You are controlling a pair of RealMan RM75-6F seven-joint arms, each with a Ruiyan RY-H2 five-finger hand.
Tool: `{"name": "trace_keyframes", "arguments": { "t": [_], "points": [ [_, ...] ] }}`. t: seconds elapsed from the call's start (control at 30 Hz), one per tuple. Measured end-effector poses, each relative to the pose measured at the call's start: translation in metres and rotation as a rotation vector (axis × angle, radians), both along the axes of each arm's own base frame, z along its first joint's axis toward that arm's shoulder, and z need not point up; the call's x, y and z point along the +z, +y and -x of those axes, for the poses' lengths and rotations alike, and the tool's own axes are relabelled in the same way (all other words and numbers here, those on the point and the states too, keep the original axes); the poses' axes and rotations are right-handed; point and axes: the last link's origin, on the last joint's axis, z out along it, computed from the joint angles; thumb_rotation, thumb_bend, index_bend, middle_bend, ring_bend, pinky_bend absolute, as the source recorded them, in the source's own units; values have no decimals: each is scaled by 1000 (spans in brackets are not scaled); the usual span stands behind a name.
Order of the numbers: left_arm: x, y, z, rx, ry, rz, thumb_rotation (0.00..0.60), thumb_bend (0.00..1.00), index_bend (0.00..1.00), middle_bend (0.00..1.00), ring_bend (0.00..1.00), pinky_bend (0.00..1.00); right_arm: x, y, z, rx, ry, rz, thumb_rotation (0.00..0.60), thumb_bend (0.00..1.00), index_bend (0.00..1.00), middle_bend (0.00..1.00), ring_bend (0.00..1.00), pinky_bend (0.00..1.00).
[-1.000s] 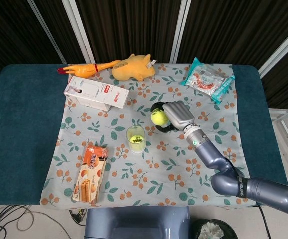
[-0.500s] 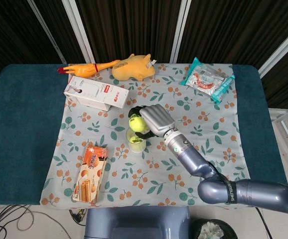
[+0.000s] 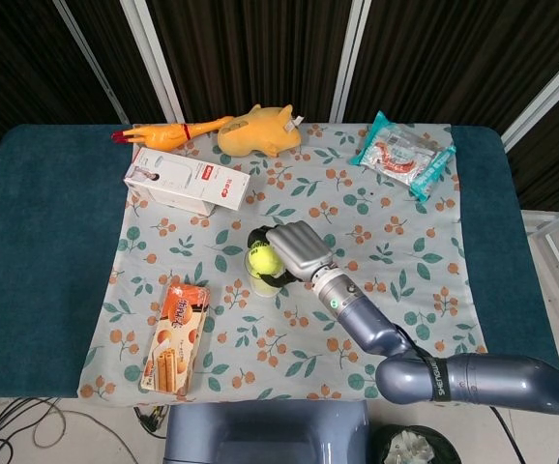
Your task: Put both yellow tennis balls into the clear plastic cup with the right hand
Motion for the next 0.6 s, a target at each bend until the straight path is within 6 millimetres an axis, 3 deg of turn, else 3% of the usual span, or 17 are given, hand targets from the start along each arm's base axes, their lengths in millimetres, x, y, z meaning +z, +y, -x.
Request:
{"name": "trace_keyframes", "arguments": {
  "t": [0.2, 0.4, 0.6],
  "points": [
    [-1, 0, 0, 3, 3, 4, 600, 1, 107, 0, 0, 95, -3, 0, 3, -6, 8, -14, 600, 454, 351, 286, 328, 79],
    [-1, 0, 0, 6, 3, 3, 600, 2, 114, 0, 0, 95, -5, -1, 6, -21, 20, -34, 600, 333, 247, 189, 196, 25],
    [0, 0, 0, 7, 1, 1, 600, 1, 115, 0, 0, 95, -4, -2, 7, -27, 43, -43, 600, 309, 212, 161, 178, 21]
  ]
}}
